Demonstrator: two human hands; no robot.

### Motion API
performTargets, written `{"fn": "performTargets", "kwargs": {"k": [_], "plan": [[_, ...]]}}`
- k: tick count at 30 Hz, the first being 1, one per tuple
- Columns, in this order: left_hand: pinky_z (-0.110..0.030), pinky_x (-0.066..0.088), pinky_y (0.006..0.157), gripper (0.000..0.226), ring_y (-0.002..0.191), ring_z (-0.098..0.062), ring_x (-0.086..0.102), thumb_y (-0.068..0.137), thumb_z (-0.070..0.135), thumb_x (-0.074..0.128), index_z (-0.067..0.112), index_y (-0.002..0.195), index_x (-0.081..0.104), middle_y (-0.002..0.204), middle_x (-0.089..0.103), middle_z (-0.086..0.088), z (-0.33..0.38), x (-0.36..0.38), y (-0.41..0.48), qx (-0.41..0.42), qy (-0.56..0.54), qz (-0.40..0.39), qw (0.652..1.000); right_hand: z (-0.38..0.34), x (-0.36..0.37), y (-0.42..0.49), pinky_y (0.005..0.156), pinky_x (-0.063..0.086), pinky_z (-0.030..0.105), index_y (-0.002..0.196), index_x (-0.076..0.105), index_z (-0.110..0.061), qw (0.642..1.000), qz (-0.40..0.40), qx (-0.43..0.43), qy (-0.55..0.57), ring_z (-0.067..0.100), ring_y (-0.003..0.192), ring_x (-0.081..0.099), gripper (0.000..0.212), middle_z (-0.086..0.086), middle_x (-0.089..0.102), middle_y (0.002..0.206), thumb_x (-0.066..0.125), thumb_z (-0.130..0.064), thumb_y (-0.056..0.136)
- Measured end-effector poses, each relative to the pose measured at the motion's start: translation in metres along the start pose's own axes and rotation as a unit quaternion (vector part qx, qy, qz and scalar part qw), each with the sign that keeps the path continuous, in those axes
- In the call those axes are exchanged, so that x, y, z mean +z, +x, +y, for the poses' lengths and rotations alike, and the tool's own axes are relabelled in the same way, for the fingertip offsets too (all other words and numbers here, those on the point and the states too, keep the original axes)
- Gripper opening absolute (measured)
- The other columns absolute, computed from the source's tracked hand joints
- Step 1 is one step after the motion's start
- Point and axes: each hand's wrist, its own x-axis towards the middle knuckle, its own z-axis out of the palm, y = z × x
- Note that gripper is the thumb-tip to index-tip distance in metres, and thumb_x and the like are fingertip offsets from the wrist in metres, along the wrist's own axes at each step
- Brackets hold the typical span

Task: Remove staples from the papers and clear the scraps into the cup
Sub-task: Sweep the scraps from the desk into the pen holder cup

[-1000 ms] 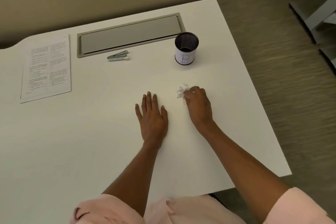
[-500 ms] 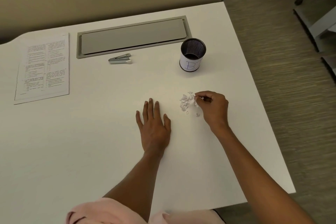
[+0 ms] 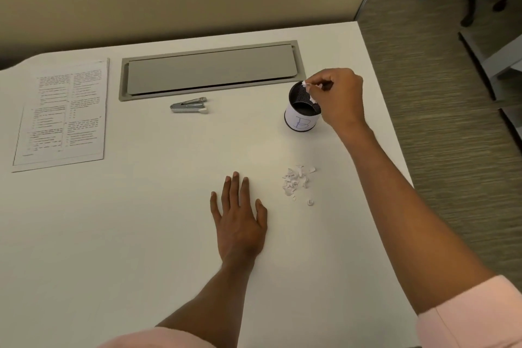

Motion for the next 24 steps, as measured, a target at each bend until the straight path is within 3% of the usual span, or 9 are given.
{"fn": "performTargets", "kwargs": {"k": [4,11,13,15,19,20,22,23,24], "plan": [[-0.053,0.007,0.136,0.063,0.168,-0.016,0.01,0.109,0.044,0.03,0.019,0.167,0.028,0.18,0.015,0.001,0.0,0.0,0.001,-0.004,0.004,-0.005,1.0,0.007,0.012,0.007,0.079,0.055,0.024,0.099,0.082,-0.009,0.999,-0.031,0.005,-0.044,0.017,0.085,0.068,0.012,0.009,0.079,0.102,0.076,-0.008,0.09],[-0.054,0.008,0.136,0.063,0.167,-0.018,0.012,0.109,0.042,0.034,0.018,0.167,0.03,0.18,0.018,0.0,0.002,-0.003,0.001,-0.004,0.006,-0.004,1.0,0.01,0.01,0.003,0.088,0.058,0.026,0.105,0.081,-0.009,0.998,-0.025,0.003,-0.064,0.022,0.095,0.073,0.023,0.011,0.079,0.107,0.066,0.001,0.091],[-0.054,0.008,0.136,0.062,0.167,-0.018,0.013,0.109,0.042,0.033,0.018,0.166,0.03,0.18,0.019,0.0,0.001,-0.003,0.001,-0.004,0.006,-0.003,1.0,0.009,0.002,-0.006,0.086,0.059,0.023,0.103,0.081,-0.008,0.999,0.012,-0.016,-0.045,0.018,0.091,0.072,0.022,0.008,0.078,0.104,0.065,0.001,0.09],[-0.054,0.008,0.135,0.062,0.167,-0.019,0.013,0.109,0.042,0.033,0.018,0.166,0.03,0.18,0.019,0.0,0.002,-0.004,0.0,-0.004,0.005,-0.003,1.0,0.012,-0.006,-0.025,0.078,0.055,0.012,0.102,0.08,-0.007,0.998,0.052,-0.024,-0.005,0.011,0.083,0.07,0.019,0.004,0.077,0.099,0.067,-0.001,0.09],[-0.054,0.008,0.136,0.063,0.168,-0.018,0.012,0.109,0.043,0.033,0.017,0.167,0.03,0.18,0.018,-0.001,0.002,-0.005,-0.001,-0.003,0.005,-0.002,1.0,0.04,0.002,-0.094,0.072,0.047,0.003,0.103,0.076,-0.008,0.995,0.072,0.047,0.052,0.012,0.082,0.068,0.017,0.006,0.077,0.101,0.066,-0.002,0.092],[-0.054,0.008,0.136,0.063,0.168,-0.018,0.012,0.109,0.042,0.033,0.017,0.167,0.03,0.18,0.018,-0.001,0.002,-0.005,-0.001,-0.002,0.006,-0.001,1.0,0.051,0.009,-0.111,0.076,0.05,0.007,0.106,0.075,-0.009,0.994,0.06,0.072,0.052,0.016,0.087,0.069,0.018,0.008,0.076,0.105,0.066,-0.003,0.092],[-0.054,0.008,0.136,0.062,0.167,-0.019,0.012,0.109,0.042,0.034,0.017,0.166,0.031,0.179,0.02,-0.002,0.003,-0.005,-0.001,-0.002,0.005,0.002,1.0,0.07,0.024,-0.141,0.098,0.055,0.027,0.117,0.072,-0.008,0.994,0.026,0.103,0.026,0.025,0.109,0.068,0.024,0.01,0.072,0.12,0.068,-0.007,0.093],[-0.054,0.008,0.136,0.062,0.167,-0.019,0.013,0.109,0.041,0.035,0.017,0.166,0.031,0.179,0.021,-0.002,0.003,-0.005,-0.001,-0.002,0.004,0.005,1.0,0.076,0.031,-0.152,0.11,0.049,0.033,0.125,0.068,-0.006,0.994,0.002,0.114,0.004,0.027,0.122,0.063,0.032,0.012,0.067,0.131,0.069,-0.011,0.094],[-0.054,0.008,0.135,0.062,0.167,-0.02,0.014,0.109,0.041,0.036,0.016,0.166,0.032,0.179,0.021,-0.002,0.003,-0.005,-0.001,-0.002,0.002,0.008,1.0,0.078,0.036,-0.161,0.118,0.04,0.032,0.135,0.063,-0.005,0.992,-0.023,0.124,-0.016,0.027,0.135,0.055,0.041,0.012,0.059,0.143,0.069,-0.016,0.096]]}}
